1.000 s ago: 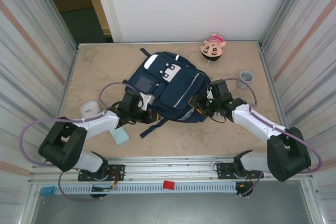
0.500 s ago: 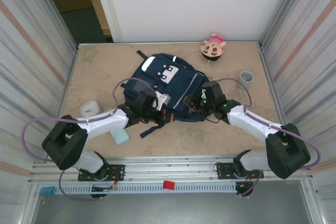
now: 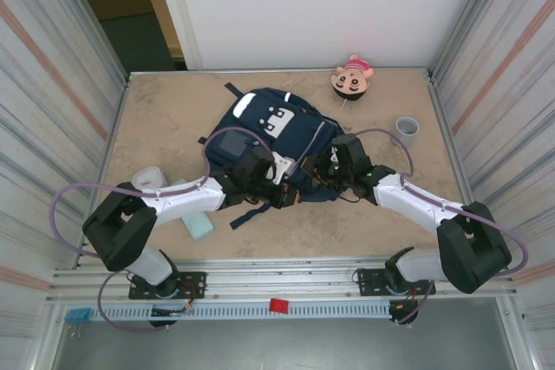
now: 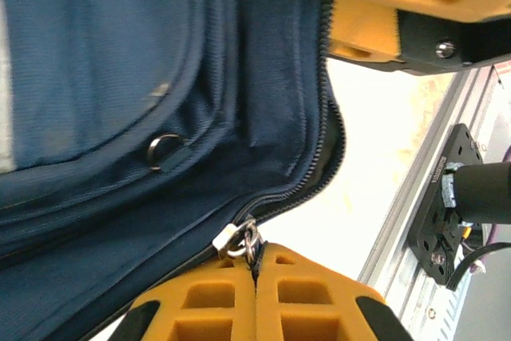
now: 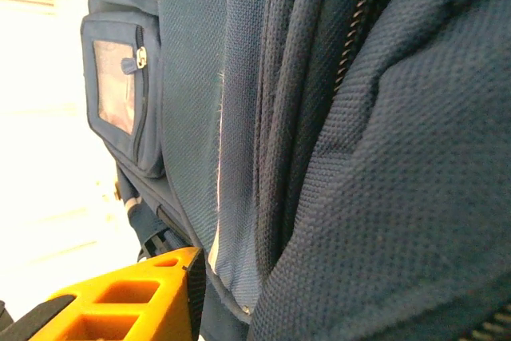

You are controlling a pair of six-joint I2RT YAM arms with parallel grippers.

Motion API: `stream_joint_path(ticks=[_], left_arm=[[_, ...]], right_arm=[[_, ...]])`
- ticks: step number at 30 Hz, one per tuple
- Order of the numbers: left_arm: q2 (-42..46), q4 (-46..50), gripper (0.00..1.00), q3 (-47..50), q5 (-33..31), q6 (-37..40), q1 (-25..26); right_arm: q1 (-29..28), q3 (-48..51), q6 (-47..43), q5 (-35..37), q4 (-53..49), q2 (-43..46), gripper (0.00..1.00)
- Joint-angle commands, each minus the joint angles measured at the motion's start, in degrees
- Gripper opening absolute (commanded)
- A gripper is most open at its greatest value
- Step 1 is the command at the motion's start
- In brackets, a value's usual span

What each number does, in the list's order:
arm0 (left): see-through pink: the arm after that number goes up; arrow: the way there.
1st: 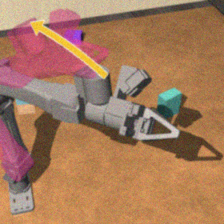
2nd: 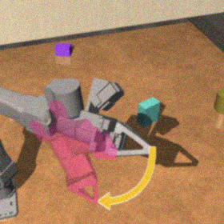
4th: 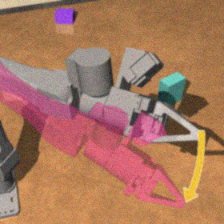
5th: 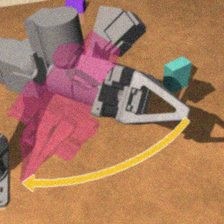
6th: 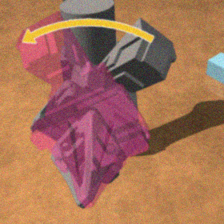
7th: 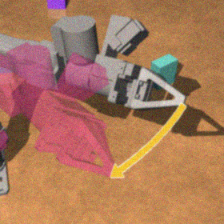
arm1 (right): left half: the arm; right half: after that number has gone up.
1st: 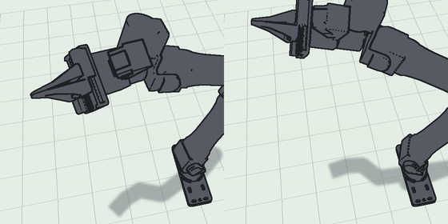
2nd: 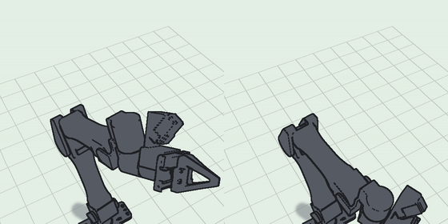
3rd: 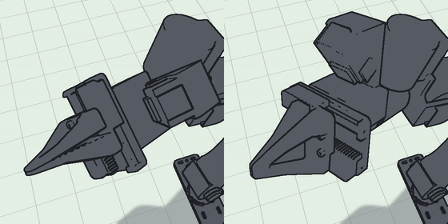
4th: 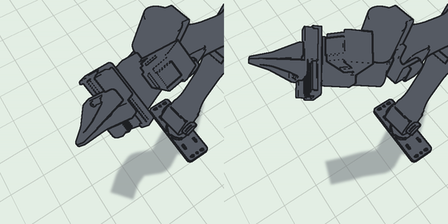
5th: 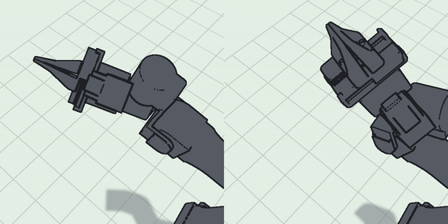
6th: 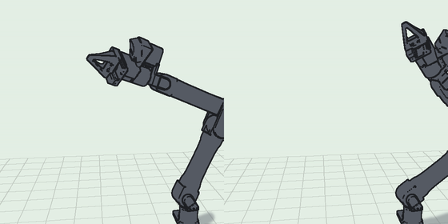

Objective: Pack the student bag

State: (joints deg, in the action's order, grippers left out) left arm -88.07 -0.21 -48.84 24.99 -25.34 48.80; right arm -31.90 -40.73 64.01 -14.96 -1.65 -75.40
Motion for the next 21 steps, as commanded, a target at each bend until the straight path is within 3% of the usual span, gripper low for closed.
stream_joint_path(ticks=[1, 6, 8, 12, 14, 17, 21], left_arm=[[1.68, -4.76, 0.09, -3.28, 4.21, 3.16, 1.68], [9.66, 2.66, 0.51, -1.04, 1.49, 11.35, -1.99], [13.89, 4.75, 0.6, 0.79, 2.06, 14.8, -5.24], [21.82, 7.66, 0.69, 5.09, 2.69, 26.25, -11.54], [24.57, 9.78, 0.7, 6.63, 2.05, 36.3, -13.6], [25.12, 13.67, 0.7, 7.99, -0.12, 53.93, -13.65], [20.88, 13.03, 0.73, 8.39, -4.82, 64.49, -12.61]], right_arm=[[-0.23, -0.2, -1.03, -3.0, 3.56, -0.41, 0.38], [2.81, -1.65, -5.7, -7.47, 0.13, -0.36, 0.39], [3.79, -2.43, -7.38, -9.12, -1.38, -0.72, 0.39], [5.17, -3.89, -9.67, -11.52, -3.96, -1.42, 0.37], [5.4, -4.64, -10.72, -11.64, -5.6, -1.3, 0.37], [5.87, -4.97, -11.61, -11.91, -6.52, -0.89, 0.35], [6.24, -5.21, -11.62, -12.6, -6.13, -0.98, 0.33]])
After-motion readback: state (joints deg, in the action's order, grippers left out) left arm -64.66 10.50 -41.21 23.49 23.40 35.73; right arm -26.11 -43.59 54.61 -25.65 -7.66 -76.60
